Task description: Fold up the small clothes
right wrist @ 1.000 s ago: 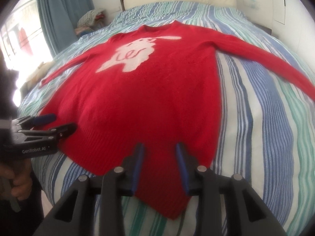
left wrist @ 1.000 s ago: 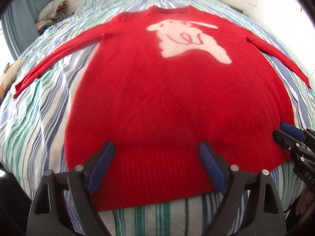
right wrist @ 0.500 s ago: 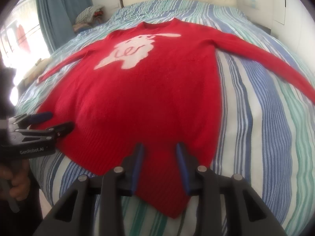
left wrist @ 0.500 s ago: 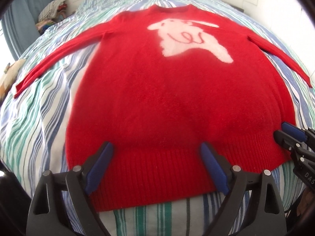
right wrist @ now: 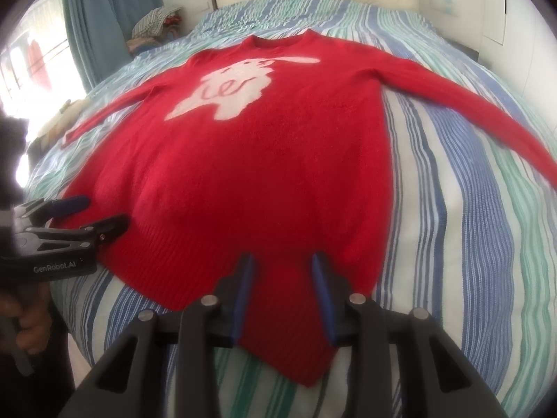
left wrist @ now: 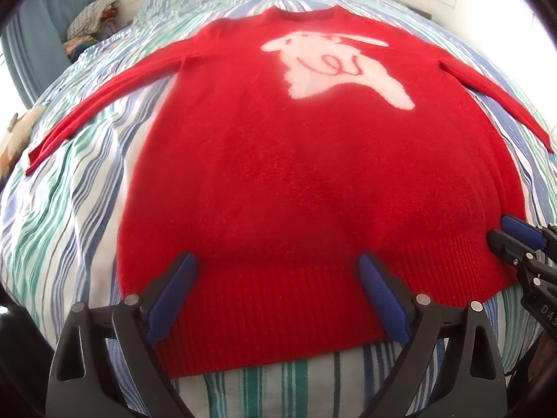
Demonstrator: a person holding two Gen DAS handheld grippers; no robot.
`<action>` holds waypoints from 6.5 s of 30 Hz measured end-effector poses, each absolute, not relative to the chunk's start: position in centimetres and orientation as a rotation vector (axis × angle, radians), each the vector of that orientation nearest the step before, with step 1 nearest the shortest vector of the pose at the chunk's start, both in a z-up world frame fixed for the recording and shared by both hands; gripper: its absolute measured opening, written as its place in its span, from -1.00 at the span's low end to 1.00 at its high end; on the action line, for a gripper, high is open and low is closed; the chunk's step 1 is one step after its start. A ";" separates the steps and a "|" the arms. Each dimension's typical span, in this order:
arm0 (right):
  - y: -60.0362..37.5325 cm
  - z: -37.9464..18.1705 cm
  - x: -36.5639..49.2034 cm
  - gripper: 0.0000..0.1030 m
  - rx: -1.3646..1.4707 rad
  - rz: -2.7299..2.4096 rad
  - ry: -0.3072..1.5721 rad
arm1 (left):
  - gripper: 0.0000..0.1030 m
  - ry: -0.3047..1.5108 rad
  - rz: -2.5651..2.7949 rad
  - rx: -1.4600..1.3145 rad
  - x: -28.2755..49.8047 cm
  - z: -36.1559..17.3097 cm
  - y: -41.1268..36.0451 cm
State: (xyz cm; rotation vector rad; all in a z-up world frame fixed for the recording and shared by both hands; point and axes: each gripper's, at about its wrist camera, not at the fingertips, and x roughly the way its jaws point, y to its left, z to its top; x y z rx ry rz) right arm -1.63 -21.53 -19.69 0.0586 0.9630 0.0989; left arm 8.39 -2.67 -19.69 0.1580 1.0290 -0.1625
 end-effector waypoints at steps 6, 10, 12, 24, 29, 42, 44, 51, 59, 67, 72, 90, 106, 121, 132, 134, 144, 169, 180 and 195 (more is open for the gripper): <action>-21.5 -19.7 -1.6 -0.32 0.053 0.098 0.964 | 0.87 1.028 -0.162 0.161 8.4 -19.8 -2.7; -21.3 -19.0 -1.3 -0.31 0.052 0.086 1.010 | 0.88 1.028 -0.162 0.160 8.4 -19.8 -2.7; -21.7 -17.8 -1.1 -0.19 0.092 0.066 1.041 | 0.88 1.028 -0.161 0.160 8.4 -19.9 -2.7; -24.5 -11.6 -3.0 0.00 -0.091 -0.212 1.026 | 0.88 1.039 -0.160 0.153 8.5 -19.8 -2.5; -25.3 -10.2 -3.3 0.00 -0.146 -0.272 1.005 | 0.88 1.045 -0.157 0.152 8.4 -19.7 -2.5; -25.6 -6.7 -4.1 0.01 -0.281 -0.369 0.952 | 0.89 1.081 -0.170 0.141 9.0 -19.7 -2.4; -26.1 -6.8 -3.9 0.02 -0.266 -0.381 0.957 | 0.89 1.080 -0.174 0.140 9.0 -19.7 -2.4; -28.2 -10.1 -3.9 0.09 0.001 -0.241 1.006 | 0.89 1.069 -0.194 0.118 8.0 -18.6 -2.0; -35.4 -13.2 -5.5 0.09 0.501 -0.139 0.936 | 0.90 0.972 -0.270 0.037 5.2 -10.0 -1.6; -52.3 -14.0 -5.5 0.09 0.965 -0.204 0.709 | 0.92 0.892 -0.209 -0.030 9.7 -8.3 -0.2; -59.5 -17.0 -4.1 0.12 1.155 -0.290 0.638 | 0.91 0.943 -0.147 -0.071 12.1 -11.7 1.2; -57.0 -10.0 8.9 -0.86 0.628 -0.280 0.900 | 0.91 0.866 0.012 -0.090 15.2 -13.7 6.0; -19.4 1.2 28.2 -0.86 0.244 0.423 0.843 | 0.90 0.883 0.179 -0.221 15.8 -15.3 11.9; -26.3 -12.1 28.2 0.17 0.585 0.428 1.144 | 0.90 0.917 0.181 -0.292 16.0 -16.1 13.0; -34.6 -15.2 22.4 -0.64 0.497 0.163 1.154 | 0.90 0.919 0.159 -0.146 15.9 -16.3 10.4; -33.3 -14.5 21.3 -0.59 0.471 0.271 1.168 | 0.90 0.923 0.157 -0.140 15.9 -16.4 10.1; -33.7 -17.4 11.0 -0.50 0.306 0.156 1.210 | 0.90 0.945 0.107 -0.094 15.0 -16.7 8.8; -26.9 -20.4 -3.5 -0.10 0.415 0.264 1.117 | 0.96 1.065 0.019 -0.032 16.4 -15.2 8.6; -25.4 -20.4 -3.4 0.12 0.345 0.248 1.101 | 0.94 1.101 0.276 -0.522 23.6 -16.0 31.8; -21.9 -20.4 -2.6 0.68 0.212 0.187 1.132 | -0.95 1.143 0.371 -0.430 27.4 -16.5 32.8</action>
